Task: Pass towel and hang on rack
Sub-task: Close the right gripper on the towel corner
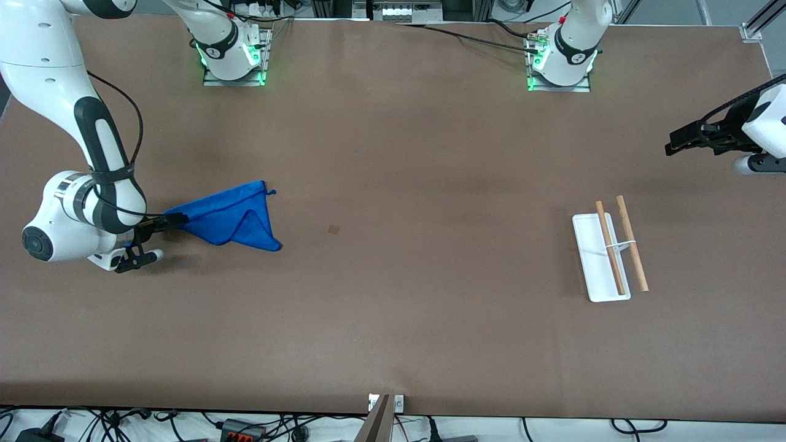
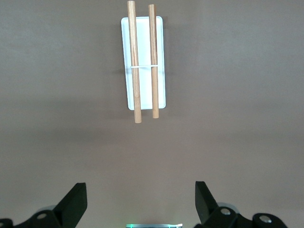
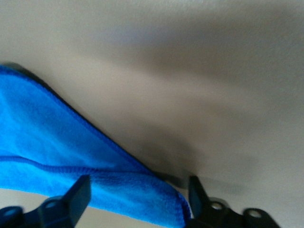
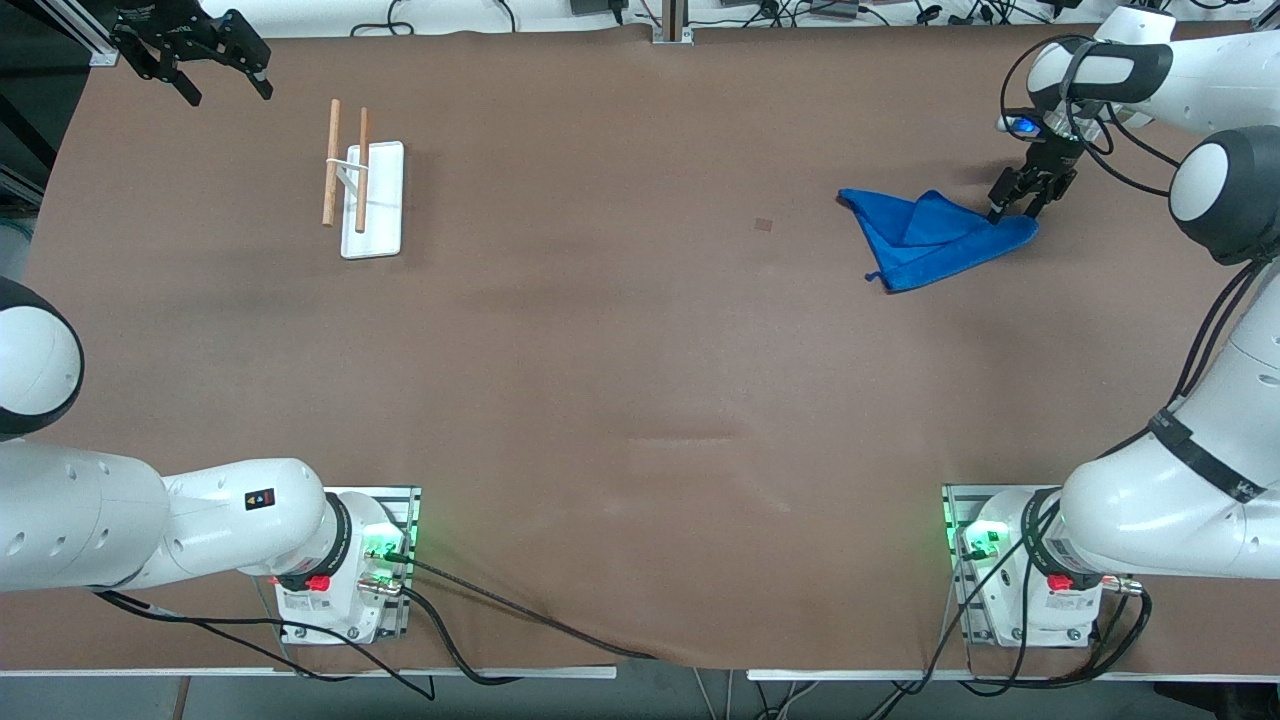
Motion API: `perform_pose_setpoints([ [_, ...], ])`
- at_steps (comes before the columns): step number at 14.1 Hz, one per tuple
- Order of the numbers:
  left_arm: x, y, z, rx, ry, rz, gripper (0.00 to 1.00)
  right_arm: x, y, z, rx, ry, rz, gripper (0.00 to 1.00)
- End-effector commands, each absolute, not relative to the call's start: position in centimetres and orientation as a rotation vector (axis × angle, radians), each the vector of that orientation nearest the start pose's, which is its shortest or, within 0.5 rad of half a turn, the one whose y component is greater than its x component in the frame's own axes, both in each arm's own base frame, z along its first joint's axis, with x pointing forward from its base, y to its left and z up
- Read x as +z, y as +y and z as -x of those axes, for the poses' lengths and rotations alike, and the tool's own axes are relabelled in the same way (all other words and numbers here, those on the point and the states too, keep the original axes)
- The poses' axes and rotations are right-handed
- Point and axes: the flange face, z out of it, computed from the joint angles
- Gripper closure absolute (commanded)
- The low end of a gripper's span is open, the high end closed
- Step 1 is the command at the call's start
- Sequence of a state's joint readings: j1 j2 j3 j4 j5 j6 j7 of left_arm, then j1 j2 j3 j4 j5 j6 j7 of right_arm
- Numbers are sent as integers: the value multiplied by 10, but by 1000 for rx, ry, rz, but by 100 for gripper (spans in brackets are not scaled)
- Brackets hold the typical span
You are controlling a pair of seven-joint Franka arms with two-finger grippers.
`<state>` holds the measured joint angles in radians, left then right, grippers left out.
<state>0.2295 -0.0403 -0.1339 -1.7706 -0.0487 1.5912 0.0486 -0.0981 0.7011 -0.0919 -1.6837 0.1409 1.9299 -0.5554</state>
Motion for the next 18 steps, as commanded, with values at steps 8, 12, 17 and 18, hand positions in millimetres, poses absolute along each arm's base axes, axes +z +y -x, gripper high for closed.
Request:
perform_pose_setpoints([
  [8, 550, 49, -536, 251, -28, 3206, 0, 173, -107, -615, 597, -440, 2795, 83],
  [12, 543, 51, -538, 275, -38, 3207, 0, 175, -107, -616, 597, -444, 2797, 100],
  [17, 543, 51, -538, 276, -43, 3205, 0, 238, -93, -637, 601, -605, 2736, 100],
  [18, 543, 52, -538, 276, -43, 3204, 0, 269, -86, -647, 598, -633, 2738, 100],
])
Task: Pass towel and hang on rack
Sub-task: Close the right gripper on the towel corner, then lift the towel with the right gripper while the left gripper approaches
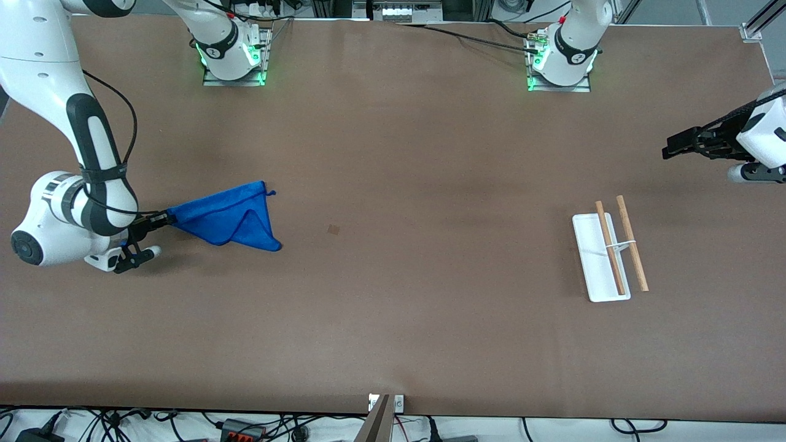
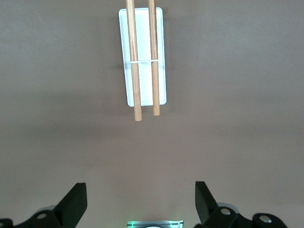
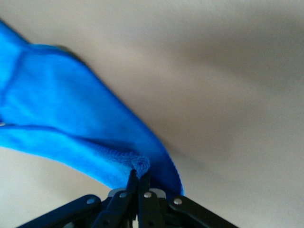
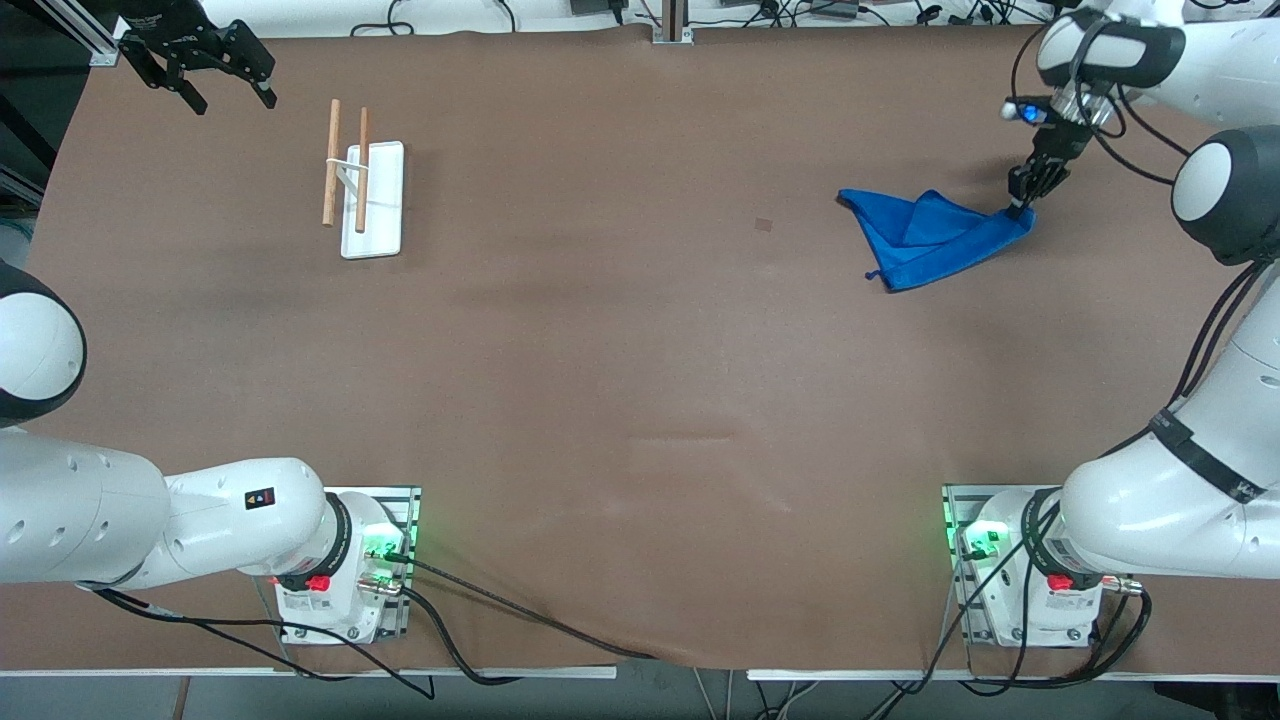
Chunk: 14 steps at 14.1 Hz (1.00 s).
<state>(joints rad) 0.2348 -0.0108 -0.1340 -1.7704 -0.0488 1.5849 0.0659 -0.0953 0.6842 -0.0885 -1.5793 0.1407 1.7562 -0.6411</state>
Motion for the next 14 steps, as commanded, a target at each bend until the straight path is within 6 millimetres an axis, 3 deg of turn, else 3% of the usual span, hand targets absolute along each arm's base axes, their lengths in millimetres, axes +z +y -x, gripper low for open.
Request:
perform_pose_setpoints([
  [1, 543, 52, -538, 276, -43, 3204, 0, 310, -74, -654, 613, -676, 2755, 100],
  [3, 543, 52, -538, 276, -45, 3203, 0, 368, -62, -655, 612, -661, 2782, 100],
  [5, 542, 52, -538, 278, -40, 3204, 0, 418, -30, -652, 549, -625, 2836, 100],
  [7, 542, 52, -538, 278, -40, 3204, 0, 460, 24, -646, 477, -662, 2875, 100],
  [9, 542, 52, -539, 278, -38, 3204, 0, 496, 101, -631, 414, -678, 2917, 100],
  [11, 534, 62, -542, 286, -67, 3214, 0, 527, 175, -615, 347, -525, 2959, 100],
  [12, 532, 64, -543, 290, -69, 3214, 0, 550, 206, -608, 288, -483, 2964, 100],
  [14, 524, 61, -546, 315, 14, 3219, 0, 572, 261, -591, 235, -430, 2949, 100],
])
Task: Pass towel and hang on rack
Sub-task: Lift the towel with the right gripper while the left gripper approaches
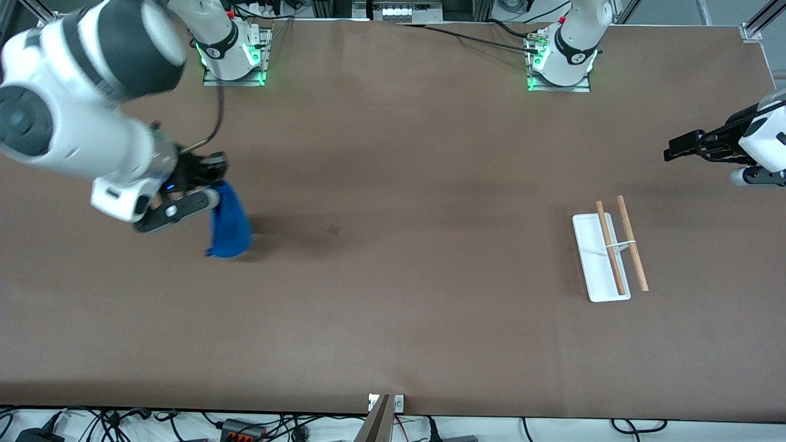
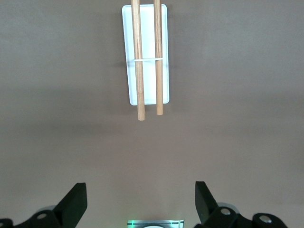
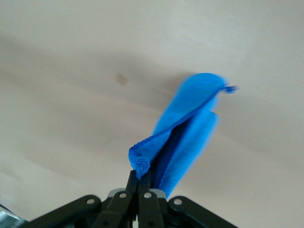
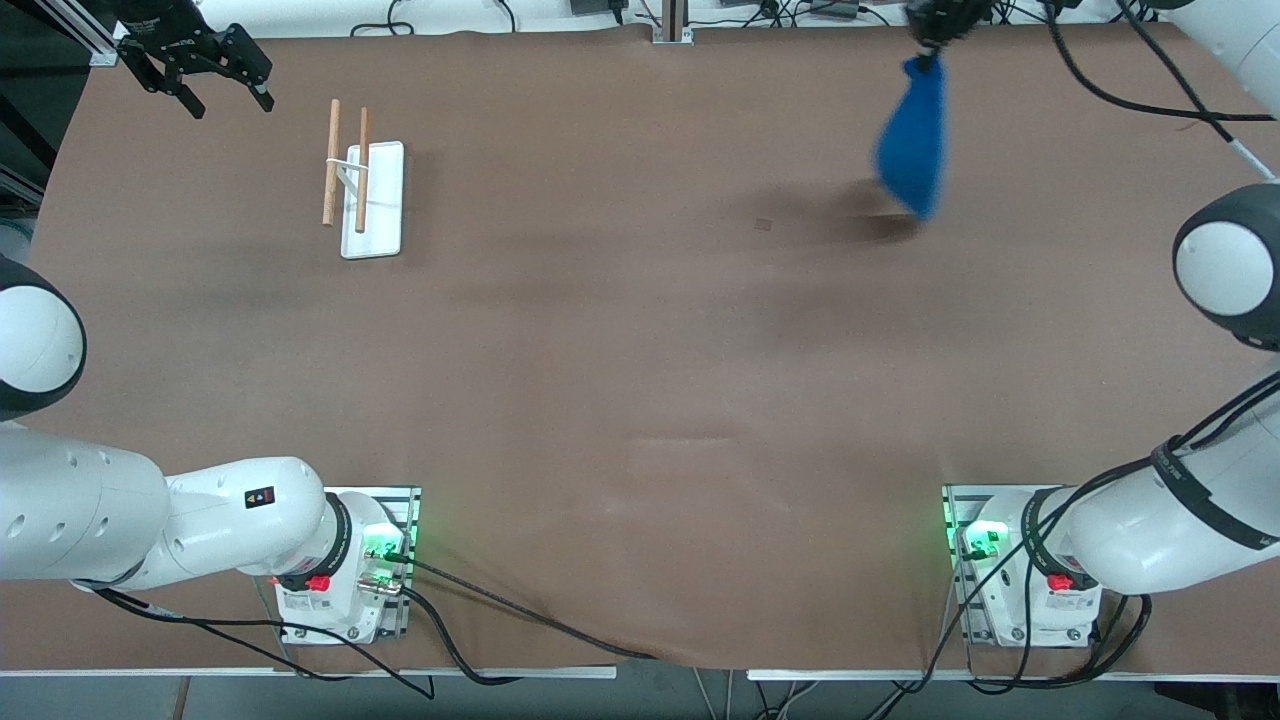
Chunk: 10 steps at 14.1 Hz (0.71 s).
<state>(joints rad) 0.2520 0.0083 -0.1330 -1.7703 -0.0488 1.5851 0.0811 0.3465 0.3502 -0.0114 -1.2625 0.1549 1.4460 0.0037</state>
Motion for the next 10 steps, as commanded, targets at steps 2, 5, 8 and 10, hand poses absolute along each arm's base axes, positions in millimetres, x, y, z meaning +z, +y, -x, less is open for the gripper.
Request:
perform_pose_setpoints([
  [2, 521, 65, -550, 322, 145, 3231, 0, 586, 307, -578, 142, -417, 2912, 100],
  [5, 508, 62, -559, 355, 186, 3231, 0, 597, 377, -546, 94, -315, 2840, 100],
  [8, 501, 48, -578, 382, 315, 3224, 0, 607, 436, -519, -6, -257, 2788, 100],
  [10, 485, 47, -583, 453, 424, 3232, 0, 599, 468, -504, -24, -231, 2770, 100],
])
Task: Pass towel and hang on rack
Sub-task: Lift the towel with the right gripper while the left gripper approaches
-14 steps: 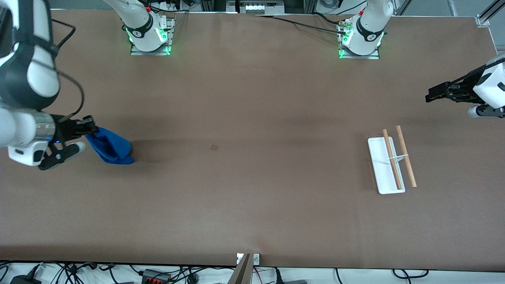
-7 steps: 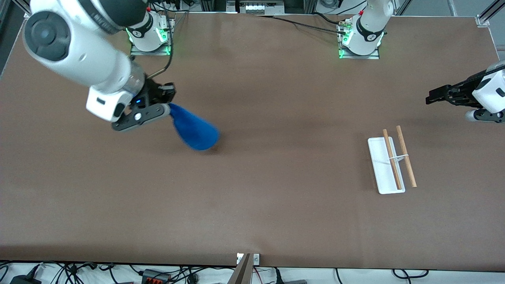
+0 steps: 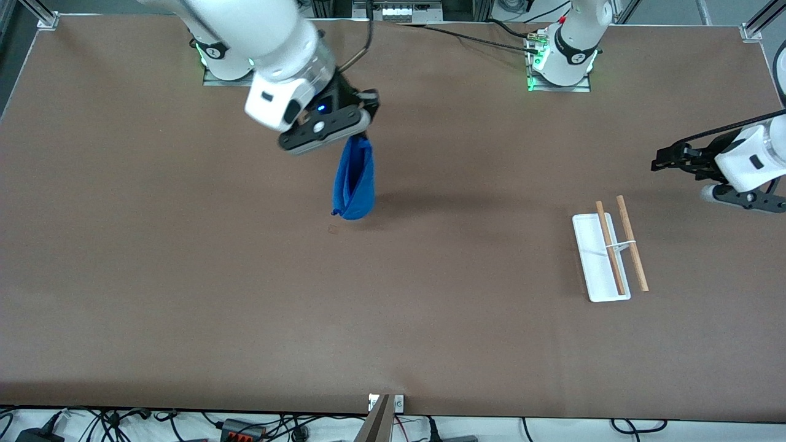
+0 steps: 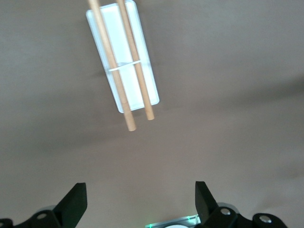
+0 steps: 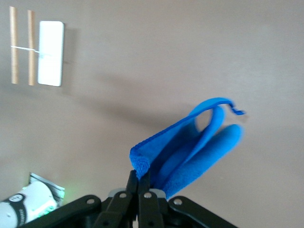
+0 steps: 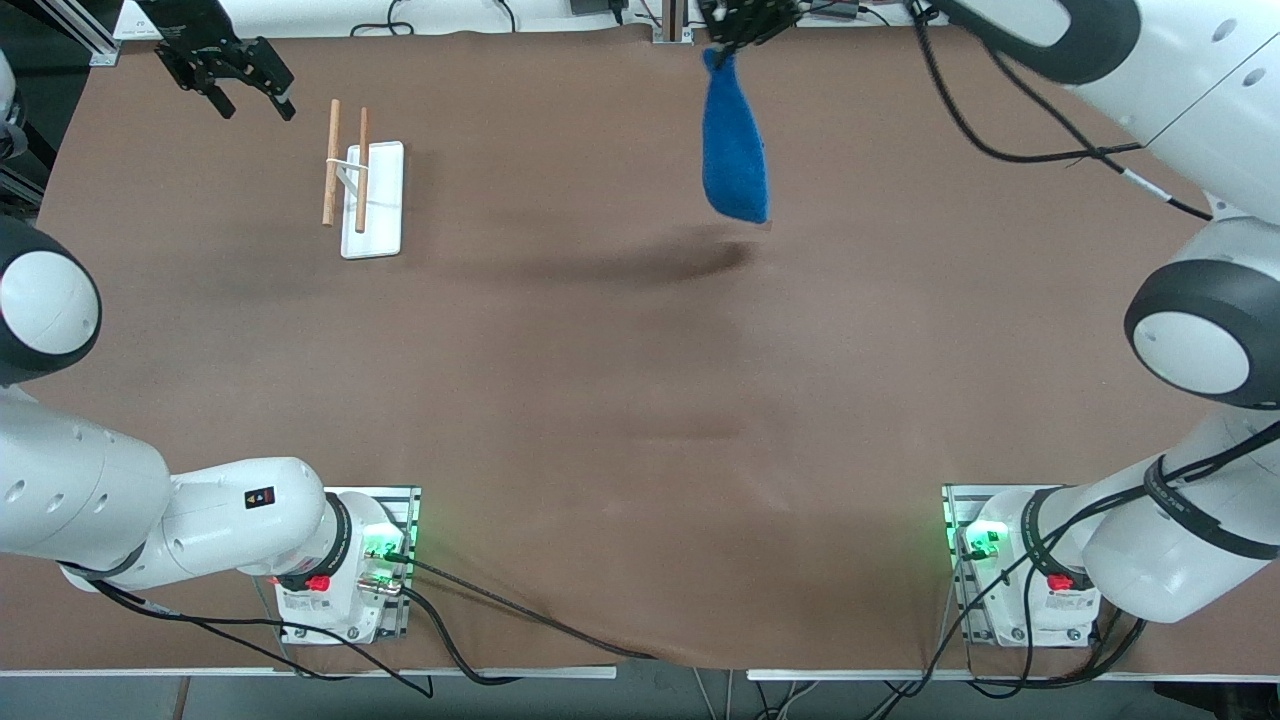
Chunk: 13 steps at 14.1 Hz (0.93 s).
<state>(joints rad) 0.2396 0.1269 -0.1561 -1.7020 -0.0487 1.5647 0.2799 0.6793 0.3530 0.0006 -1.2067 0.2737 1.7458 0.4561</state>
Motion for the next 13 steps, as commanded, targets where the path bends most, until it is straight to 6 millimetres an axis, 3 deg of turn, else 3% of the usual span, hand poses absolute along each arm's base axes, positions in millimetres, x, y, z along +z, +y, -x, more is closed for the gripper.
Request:
perform_pose_setpoints([
  [1, 479, 43, -586, 474, 527, 3220, 0, 598, 479, -501, -47, -201, 2754, 100],
  [5, 441, 41, -597, 410, 1327, 3195, 0, 595, 513, -488, -111, -126, 2696, 100],
  [7, 407, 35, -608, 204, 1800, 3183, 0, 596, 521, -486, -140, -82, 2665, 100],
  [10, 385, 16, -612, -75, 2213, 3141, 0, 599, 538, -472, -145, -59, 2643, 100],
  [13, 336, -19, -616, -429, 2659, 2995, 0, 601, 539, -472, -153, -43, 2632, 100],
])
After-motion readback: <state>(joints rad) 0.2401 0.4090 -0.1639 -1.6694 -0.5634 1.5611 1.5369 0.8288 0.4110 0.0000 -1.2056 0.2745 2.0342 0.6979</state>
